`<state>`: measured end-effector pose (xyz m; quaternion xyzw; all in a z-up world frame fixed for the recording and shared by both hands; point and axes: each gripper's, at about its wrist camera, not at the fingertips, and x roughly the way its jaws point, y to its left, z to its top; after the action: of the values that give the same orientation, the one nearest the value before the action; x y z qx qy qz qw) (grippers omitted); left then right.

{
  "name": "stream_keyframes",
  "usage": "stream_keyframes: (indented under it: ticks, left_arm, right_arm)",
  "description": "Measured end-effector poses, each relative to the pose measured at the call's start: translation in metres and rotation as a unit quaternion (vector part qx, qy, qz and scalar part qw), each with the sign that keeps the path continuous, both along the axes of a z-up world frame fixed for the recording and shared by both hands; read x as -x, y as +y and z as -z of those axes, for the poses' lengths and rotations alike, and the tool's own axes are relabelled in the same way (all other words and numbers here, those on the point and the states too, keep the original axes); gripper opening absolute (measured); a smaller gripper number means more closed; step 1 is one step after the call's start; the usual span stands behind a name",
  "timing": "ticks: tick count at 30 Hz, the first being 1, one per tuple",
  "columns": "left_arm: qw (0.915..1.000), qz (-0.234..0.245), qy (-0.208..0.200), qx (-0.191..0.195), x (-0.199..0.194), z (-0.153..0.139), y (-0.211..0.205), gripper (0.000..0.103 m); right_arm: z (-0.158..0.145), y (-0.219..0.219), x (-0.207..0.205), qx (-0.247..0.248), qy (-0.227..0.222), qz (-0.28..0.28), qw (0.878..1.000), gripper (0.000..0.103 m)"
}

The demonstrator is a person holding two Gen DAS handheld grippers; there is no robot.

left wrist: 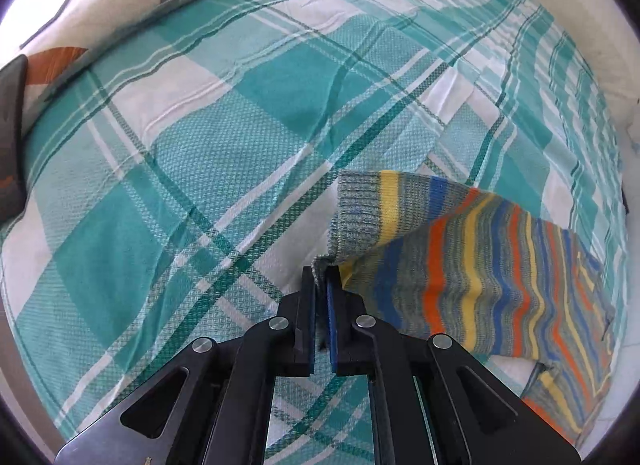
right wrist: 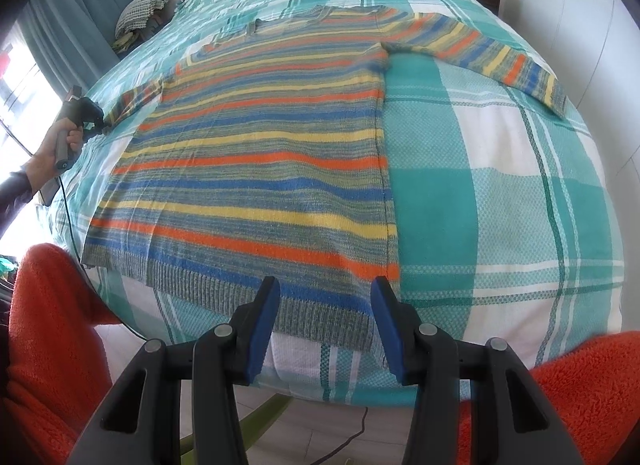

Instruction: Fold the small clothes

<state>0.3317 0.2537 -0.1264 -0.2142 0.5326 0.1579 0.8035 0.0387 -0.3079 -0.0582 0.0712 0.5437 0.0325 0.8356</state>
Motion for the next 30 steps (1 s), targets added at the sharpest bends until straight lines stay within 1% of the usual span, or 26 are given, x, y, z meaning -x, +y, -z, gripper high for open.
stream_keyframes:
  ticks: [3, 6, 7, 8, 9, 10, 11, 12, 14, 15, 16, 17, 18, 19, 20, 21, 22, 23, 24, 25, 26, 27, 28, 30]
  left_arm:
    - [0.9994, -0.006, 0.01, -0.032, 0.013, -0.001, 0.01, 0.005]
    - [0.9985, 0.009, 0.002, -0.054, 0.033, -0.005, 0.013, 0.007]
    - [0.9979, 0.021, -0.002, -0.061, 0.041, -0.007, 0.01, 0.016]
    - [0.997, 0.035, -0.007, -0.069, 0.051, -0.01, 0.005, 0.038]
    - [0.9959, 0.047, -0.014, -0.076, 0.061, -0.013, -0.001, 0.052]
    - [0.9945, 0.058, -0.025, -0.084, 0.071, -0.016, -0.009, 0.071]
    - [0.9926, 0.07, -0.037, -0.091, 0.08, -0.019, -0.017, 0.077]
    - [0.9904, 0.089, -0.048, -0.095, 0.089, -0.02, -0.028, 0.078]
    - [0.9844, 0.137, -0.054, -0.096, 0.097, -0.019, -0.051, 0.079]
    - [0.9801, 0.162, -0.056, -0.1, 0.1, -0.018, -0.064, 0.079]
    - [0.9746, 0.189, -0.058, -0.106, 0.098, -0.017, -0.077, 0.079]
    - [0.9685, 0.213, -0.064, -0.112, 0.097, -0.017, -0.089, 0.079]
    - [0.9632, 0.23, -0.07, -0.12, 0.095, -0.017, -0.099, 0.079]
    - [0.9597, 0.238, -0.077, -0.127, 0.091, -0.017, -0.105, 0.08]
    - [0.9583, 0.239, -0.085, -0.131, 0.086, -0.017, -0.109, 0.082]
    - [0.9591, 0.234, -0.093, -0.13, 0.081, -0.017, -0.109, 0.084]
    - [0.9615, 0.223, -0.098, -0.128, 0.073, -0.015, -0.107, 0.089]
    - [0.9646, 0.209, -0.099, -0.126, 0.065, -0.01, -0.103, 0.098]
    - [0.9669, 0.193, -0.093, -0.138, 0.057, -0.002, -0.099, 0.103]
    - [0.9671, 0.18, -0.075, -0.163, 0.051, 0.01, -0.097, 0.103]
    - [0.9665, 0.178, -0.061, -0.175, 0.044, 0.023, -0.093, 0.103]
    - [0.9679, 0.179, -0.074, -0.16, 0.043, 0.03, -0.09, 0.103]
    - [0.9688, 0.172, -0.096, -0.15, 0.047, 0.03, -0.086, 0.103]
    - [0.9688, 0.171, -0.106, -0.145, 0.05, 0.028, -0.084, 0.103]
  right_arm:
    - [0.001, -0.001, 0.0, -0.002, 0.001, 0.003, 1.0, 0.048]
    - [0.0, -0.002, 0.001, -0.002, -0.001, 0.006, 1.0, 0.048]
    - [-0.001, -0.001, 0.002, -0.001, -0.003, 0.007, 1.0, 0.049]
    - [-0.003, -0.001, 0.002, 0.0, -0.006, 0.008, 1.0, 0.052]
    - [-0.004, -0.001, 0.003, 0.0, -0.009, 0.01, 1.0, 0.054]
    - [-0.006, -0.001, 0.003, 0.001, -0.015, 0.012, 1.0, 0.056]
    - [-0.009, -0.002, 0.004, 0.003, -0.022, 0.014, 1.0, 0.059]
    - [-0.011, -0.002, 0.004, 0.004, -0.03, 0.018, 0.999, 0.06]
    - [-0.018, -0.007, 0.004, 0.01, -0.051, 0.033, 0.998, 0.067]
    - [-0.022, -0.011, 0.005, 0.013, -0.063, 0.045, 0.997, 0.069]
    - [-0.025, -0.015, 0.005, 0.017, -0.075, 0.058, 0.995, 0.073]
    - [-0.028, -0.02, 0.004, 0.021, -0.085, 0.071, 0.994, 0.074]
    - [-0.029, -0.024, 0.004, 0.026, -0.091, 0.083, 0.992, 0.074]
    - [-0.03, -0.029, 0.002, 0.031, -0.097, 0.094, 0.99, 0.075]
    - [-0.03, -0.033, 0.001, 0.034, -0.1, 0.103, 0.989, 0.075]
    - [-0.029, -0.037, 0.0, 0.037, -0.101, 0.113, 0.988, 0.075]
    - [-0.027, -0.041, -0.001, 0.038, -0.1, 0.123, 0.987, 0.075]
    - [-0.026, -0.045, -0.002, 0.038, -0.1, 0.134, 0.985, 0.075]
    - [-0.025, -0.049, -0.002, 0.037, -0.099, 0.144, 0.984, 0.075]
    - [-0.025, -0.053, -0.002, 0.037, -0.098, 0.155, 0.982, 0.075]
    - [-0.024, -0.056, -0.001, 0.034, -0.096, 0.165, 0.981, 0.075]
    - [-0.023, -0.059, -0.001, 0.032, -0.093, 0.173, 0.98, 0.075]
    - [-0.022, -0.06, -0.001, 0.03, -0.089, 0.179, 0.979, 0.075]
    - [-0.019, -0.061, -0.002, 0.027, -0.082, 0.187, 0.979, 0.075]
